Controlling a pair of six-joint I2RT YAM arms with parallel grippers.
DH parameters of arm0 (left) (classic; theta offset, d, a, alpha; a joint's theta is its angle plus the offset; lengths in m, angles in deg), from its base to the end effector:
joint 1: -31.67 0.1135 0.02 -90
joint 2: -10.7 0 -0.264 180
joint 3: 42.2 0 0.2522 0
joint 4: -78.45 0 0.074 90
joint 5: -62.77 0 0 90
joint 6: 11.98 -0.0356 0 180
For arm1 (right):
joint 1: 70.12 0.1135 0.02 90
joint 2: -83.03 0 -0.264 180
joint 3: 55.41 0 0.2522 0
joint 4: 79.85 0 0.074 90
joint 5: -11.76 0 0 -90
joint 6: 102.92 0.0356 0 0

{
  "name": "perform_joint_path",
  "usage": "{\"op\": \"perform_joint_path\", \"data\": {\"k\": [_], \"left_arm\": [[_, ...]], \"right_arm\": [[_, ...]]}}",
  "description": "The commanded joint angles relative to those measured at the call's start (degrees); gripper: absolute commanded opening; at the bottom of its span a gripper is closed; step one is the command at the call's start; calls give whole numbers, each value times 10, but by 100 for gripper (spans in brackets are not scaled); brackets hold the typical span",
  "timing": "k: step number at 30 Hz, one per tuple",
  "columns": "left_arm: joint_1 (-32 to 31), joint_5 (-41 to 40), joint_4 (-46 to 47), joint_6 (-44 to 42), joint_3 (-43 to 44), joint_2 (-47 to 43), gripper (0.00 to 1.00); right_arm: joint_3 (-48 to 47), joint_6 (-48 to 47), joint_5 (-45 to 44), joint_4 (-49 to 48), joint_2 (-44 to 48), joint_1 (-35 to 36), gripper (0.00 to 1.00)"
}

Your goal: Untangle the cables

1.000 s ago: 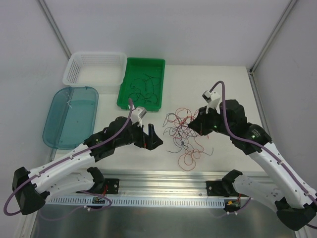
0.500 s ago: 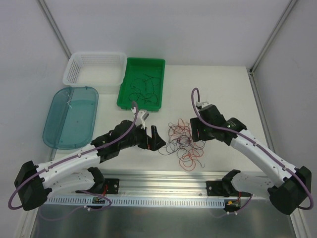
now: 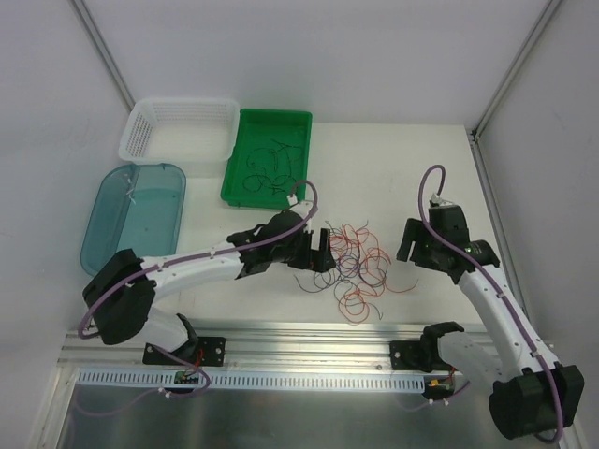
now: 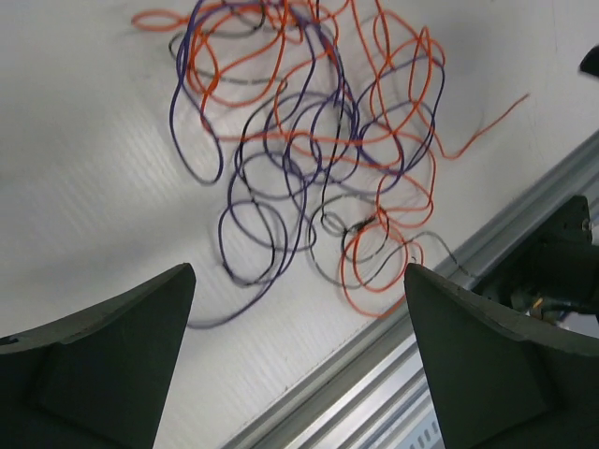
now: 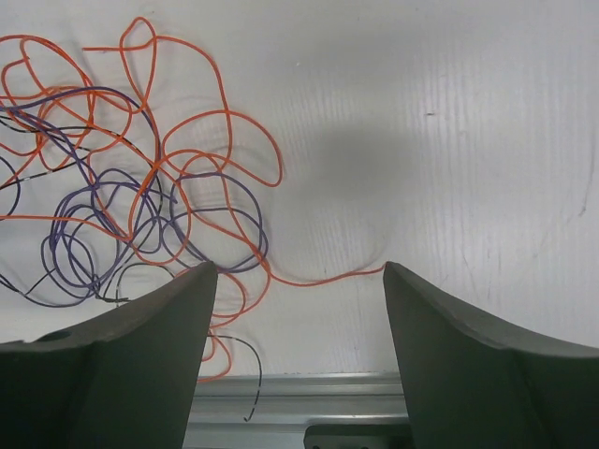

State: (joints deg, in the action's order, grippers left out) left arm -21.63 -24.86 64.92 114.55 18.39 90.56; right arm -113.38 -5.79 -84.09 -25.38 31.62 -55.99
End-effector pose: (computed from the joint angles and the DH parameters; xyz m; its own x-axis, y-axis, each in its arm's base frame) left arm 0.1803 -0.2444 0.2308 -0.7493 0.0102 -0.6621 0.4677 0.7159 -0.5183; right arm 0.1747 0.0402 0.2675 -0.7360 -0.0580 -0.6745 -0.0859 0.9963 0.0081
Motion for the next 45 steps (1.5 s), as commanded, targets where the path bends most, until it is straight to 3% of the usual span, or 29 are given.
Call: {"op": "perform_joint_path", "data": {"k": [1,5,11,15,16,18,19,28,37,45], "left_arm": [[-3,-45,12,-24,80,64,95],[-1,-72,-14,-26,139,158,94],[4,-76,-25,-17,172,236,81],[4,-69,-29,-10,166,261,54],[6,-69,-30,-10,161,262,36],[13,-68,-35,-14,138,247,17],[16,-69,-40,-14,128,237,0],[30,-69,-124,-23,7,37,0],[30,-61,-144,-29,-21,-15,0],[52,-85,-185,-34,-38,-40,0]], "right_arm": [[15,9,95,-50,-39,-33,75],[46,10,119,-120,-74,-34,75],[54,-20,167,-168,-103,-33,74],[54,-19,189,-185,-117,-31,74],[53,-20,192,-187,-119,-25,74],[43,-33,189,-184,-124,-17,74],[39,-38,188,-174,-133,-7,75],[3,-42,123,-177,-194,55,72],[-31,-55,43,-185,-308,79,69],[-38,-40,7,-190,-359,82,59]]}}
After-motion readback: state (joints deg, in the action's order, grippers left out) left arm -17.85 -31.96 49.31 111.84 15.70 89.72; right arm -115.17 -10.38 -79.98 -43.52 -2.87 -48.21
